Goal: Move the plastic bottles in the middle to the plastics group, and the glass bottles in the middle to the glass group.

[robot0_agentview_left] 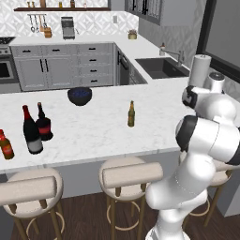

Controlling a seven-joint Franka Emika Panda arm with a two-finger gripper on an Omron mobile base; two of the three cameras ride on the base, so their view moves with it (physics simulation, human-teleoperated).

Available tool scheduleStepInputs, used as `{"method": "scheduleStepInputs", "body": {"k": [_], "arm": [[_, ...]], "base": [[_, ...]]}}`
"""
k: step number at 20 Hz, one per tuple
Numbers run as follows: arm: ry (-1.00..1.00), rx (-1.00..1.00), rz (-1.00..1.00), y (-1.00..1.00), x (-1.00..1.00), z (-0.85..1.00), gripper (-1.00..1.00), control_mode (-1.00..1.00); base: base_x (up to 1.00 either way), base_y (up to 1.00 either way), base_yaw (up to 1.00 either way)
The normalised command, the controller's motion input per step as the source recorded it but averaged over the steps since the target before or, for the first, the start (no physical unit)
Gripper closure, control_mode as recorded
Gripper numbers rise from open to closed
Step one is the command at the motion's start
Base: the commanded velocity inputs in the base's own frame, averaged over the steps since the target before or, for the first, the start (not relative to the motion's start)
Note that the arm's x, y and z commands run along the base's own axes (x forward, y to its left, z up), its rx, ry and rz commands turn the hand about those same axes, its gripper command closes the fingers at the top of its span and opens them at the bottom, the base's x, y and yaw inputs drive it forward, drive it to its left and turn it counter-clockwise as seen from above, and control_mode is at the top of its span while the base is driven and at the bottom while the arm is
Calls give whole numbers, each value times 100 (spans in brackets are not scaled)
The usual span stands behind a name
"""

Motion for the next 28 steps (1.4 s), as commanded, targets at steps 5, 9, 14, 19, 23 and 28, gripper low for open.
{"method": "scheduleStepInputs", "body": {"k": [5, 9, 14, 19, 23, 28], "arm": [[-11, 0, -4, -20, 2, 0, 100, -100], [-13, 0, -3, -29, 21, -1, 100, -100], [-6, 0, -7, -25, 33, 0, 100, -100], [3, 0, -5, -17, 9, 1, 100, -100], [11, 0, -1, -11, 0, 0, 100, -100], [16, 0, 0, -1, 0, -1, 100, -100]], "base": [[0, 0, 0], [0, 0, 0], [0, 0, 0], [0, 0, 0], [0, 0, 0], [0, 0, 0]]}}
